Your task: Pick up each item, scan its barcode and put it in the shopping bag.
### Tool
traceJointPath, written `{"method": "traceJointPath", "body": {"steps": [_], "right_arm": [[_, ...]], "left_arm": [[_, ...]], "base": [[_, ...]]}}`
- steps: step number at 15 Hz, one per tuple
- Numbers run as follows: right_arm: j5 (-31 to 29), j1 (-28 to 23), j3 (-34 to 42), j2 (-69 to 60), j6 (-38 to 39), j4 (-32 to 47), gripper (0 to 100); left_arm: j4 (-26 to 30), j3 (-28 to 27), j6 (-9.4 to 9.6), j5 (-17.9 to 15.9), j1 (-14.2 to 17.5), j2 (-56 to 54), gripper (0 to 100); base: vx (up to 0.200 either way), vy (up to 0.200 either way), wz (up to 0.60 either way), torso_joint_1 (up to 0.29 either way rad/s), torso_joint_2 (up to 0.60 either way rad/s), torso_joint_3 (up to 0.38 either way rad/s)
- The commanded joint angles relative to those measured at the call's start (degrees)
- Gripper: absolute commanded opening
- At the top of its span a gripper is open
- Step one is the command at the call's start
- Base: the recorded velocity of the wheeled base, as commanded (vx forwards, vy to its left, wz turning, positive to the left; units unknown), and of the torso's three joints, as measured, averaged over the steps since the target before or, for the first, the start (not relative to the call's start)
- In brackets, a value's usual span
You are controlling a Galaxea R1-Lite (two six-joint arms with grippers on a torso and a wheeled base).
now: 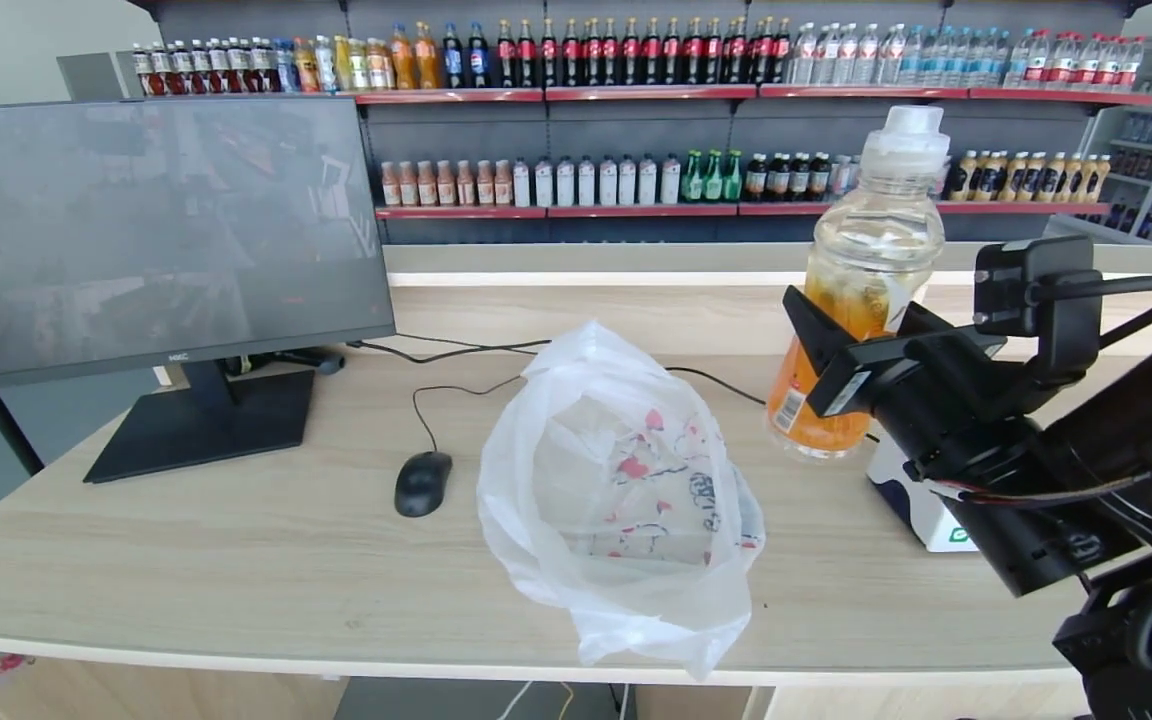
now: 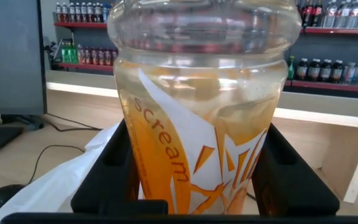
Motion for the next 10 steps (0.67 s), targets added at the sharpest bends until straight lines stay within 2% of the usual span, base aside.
{"method": "traceJointPath", "body": {"steps": [1, 4, 10], "right_arm": [[0.0, 0.0, -0.3, 0.1, 0.0, -0.1, 0], [0.0, 0.0, -4.5, 5.9, -0.2, -0.1, 0], [0.1, 5.6, -14.0, 18.0, -0.2, -0.1, 0]], "left_arm": [[0.0, 0.0, -0.02, 0.0, 0.0, 0.0, 0], [0.0, 0.0, 0.07, 0.0, 0.0, 0.0, 0], [0.0, 0.0, 0.07, 0.0, 0.1, 0.0, 0]], "base": [[0.000, 0.200, 0.00, 0.002, 0.00, -0.002], [0.000, 0.000, 0.00, 0.000, 0.00, 0.000], [0.000, 0.000, 0.00, 0.000, 0.00, 0.000]]}}
